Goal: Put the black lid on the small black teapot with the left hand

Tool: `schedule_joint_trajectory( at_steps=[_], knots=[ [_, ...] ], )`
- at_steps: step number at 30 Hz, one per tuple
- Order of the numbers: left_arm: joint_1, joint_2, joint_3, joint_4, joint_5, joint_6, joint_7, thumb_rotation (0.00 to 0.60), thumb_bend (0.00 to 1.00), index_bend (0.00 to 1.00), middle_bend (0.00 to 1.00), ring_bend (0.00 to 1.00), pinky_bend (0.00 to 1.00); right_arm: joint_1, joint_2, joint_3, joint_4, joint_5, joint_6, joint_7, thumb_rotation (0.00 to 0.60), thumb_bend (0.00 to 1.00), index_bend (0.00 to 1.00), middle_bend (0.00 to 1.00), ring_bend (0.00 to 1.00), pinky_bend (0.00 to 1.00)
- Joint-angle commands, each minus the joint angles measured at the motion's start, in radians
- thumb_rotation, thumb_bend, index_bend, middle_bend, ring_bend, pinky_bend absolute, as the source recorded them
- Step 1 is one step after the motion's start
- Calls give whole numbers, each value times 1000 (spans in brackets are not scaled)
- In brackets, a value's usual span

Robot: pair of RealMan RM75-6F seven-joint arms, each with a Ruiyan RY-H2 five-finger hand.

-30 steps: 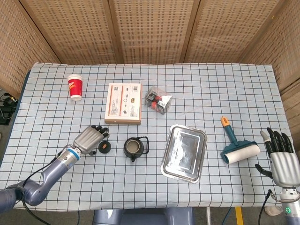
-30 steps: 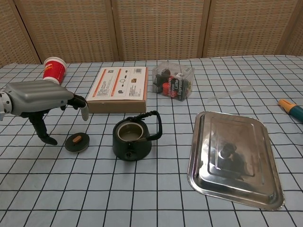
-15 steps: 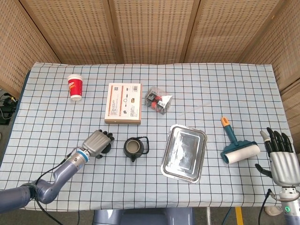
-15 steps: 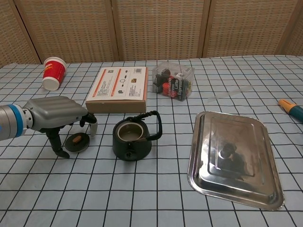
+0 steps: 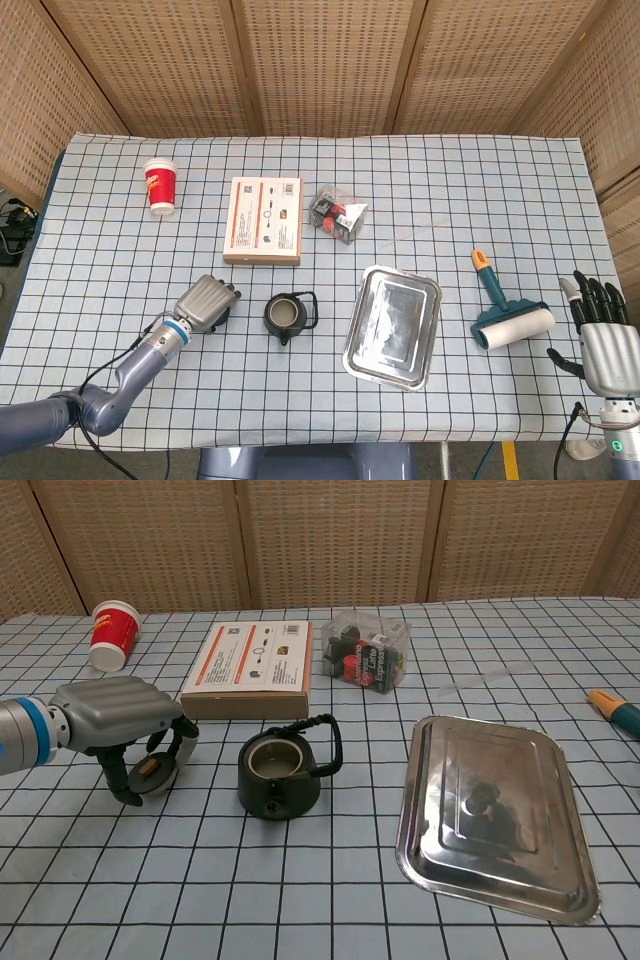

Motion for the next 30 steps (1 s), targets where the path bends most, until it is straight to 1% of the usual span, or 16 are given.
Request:
schedule_joint_trajectory(
  at_steps=[1, 4, 8, 11, 14, 17, 20, 25, 28, 30],
  knots=[
    [1, 24, -7, -27, 12, 22, -16, 600, 101, 481, 433, 453, 524, 0, 1, -1, -1, 0, -1, 0, 600, 0, 0, 0, 0, 0],
    [1, 53, -21, -65, 23, 45, -35, 600, 102, 481, 433, 453, 524, 0, 1, -1, -3, -1, 0, -1, 600, 0, 0, 0, 0, 0],
    [-5, 103, -44, -144, 33, 66, -55, 600, 103, 480, 433, 453, 524, 0, 2, -1, -7, -1, -1, -4, 600, 0, 0, 0, 0, 0],
    [-24, 133, -65, -205, 38, 76, -33, 600, 102, 481, 432, 453, 524, 0, 3, -1, -9, -1, 0, -3, 600, 0, 0, 0, 0, 0],
    [-49, 140, -84, -244, 18, 70, 1, 600, 101, 481, 433, 453, 524, 0, 4, 0, -10, 0, 0, 0, 600, 0, 0, 0, 0, 0],
    [-84, 127, -104, -280, -20, 57, 50, 600, 100, 481, 433, 453, 524, 0, 6, 2, -8, 4, -1, 5, 600, 0, 0, 0, 0, 0],
    [-130, 98, -117, -302, -81, 47, 126, 600, 100, 482, 433, 453, 524, 0, 8, 3, -6, 8, -3, 12, 600, 0, 0, 0, 0, 0],
    [-196, 43, -121, -301, -195, 36, 237, 600, 101, 484, 433, 453, 524, 2, 8, 3, -2, 13, -11, 20, 600, 0, 0, 0, 0, 0],
    [-229, 0, -119, -292, -277, 49, 287, 600, 100, 484, 433, 453, 524, 3, 7, 2, 2, 13, -14, 25, 600, 0, 0, 0, 0, 0],
    [-243, -15, -114, -290, -305, 63, 312, 600, 100, 484, 433, 453, 524, 3, 7, 2, 5, 14, -16, 29, 600, 0, 0, 0, 0, 0]
  ],
)
